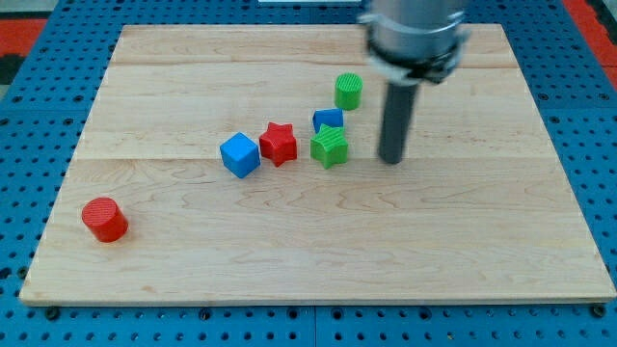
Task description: Push the yellow hexagon and yellow heart vertically to each other
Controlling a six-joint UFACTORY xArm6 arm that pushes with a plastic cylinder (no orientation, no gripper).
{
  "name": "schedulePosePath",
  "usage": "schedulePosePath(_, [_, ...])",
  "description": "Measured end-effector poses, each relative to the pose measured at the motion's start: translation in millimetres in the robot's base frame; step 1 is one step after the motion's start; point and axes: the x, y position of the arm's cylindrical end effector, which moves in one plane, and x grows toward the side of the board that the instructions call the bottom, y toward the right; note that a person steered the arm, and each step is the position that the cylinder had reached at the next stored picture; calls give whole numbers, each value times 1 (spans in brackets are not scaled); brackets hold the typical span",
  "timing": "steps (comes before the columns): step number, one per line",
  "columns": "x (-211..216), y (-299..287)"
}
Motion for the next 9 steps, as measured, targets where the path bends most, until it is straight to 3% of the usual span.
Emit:
schedulePosePath(1, [-41, -10])
schedulePosePath(3, [-45, -93])
schedulePosePath(4, [-53, -57])
schedulePosePath(5, [-84, 24])
schedulePosePath(6, [-127, 3])
schedulePosePath(9, [-100, -66])
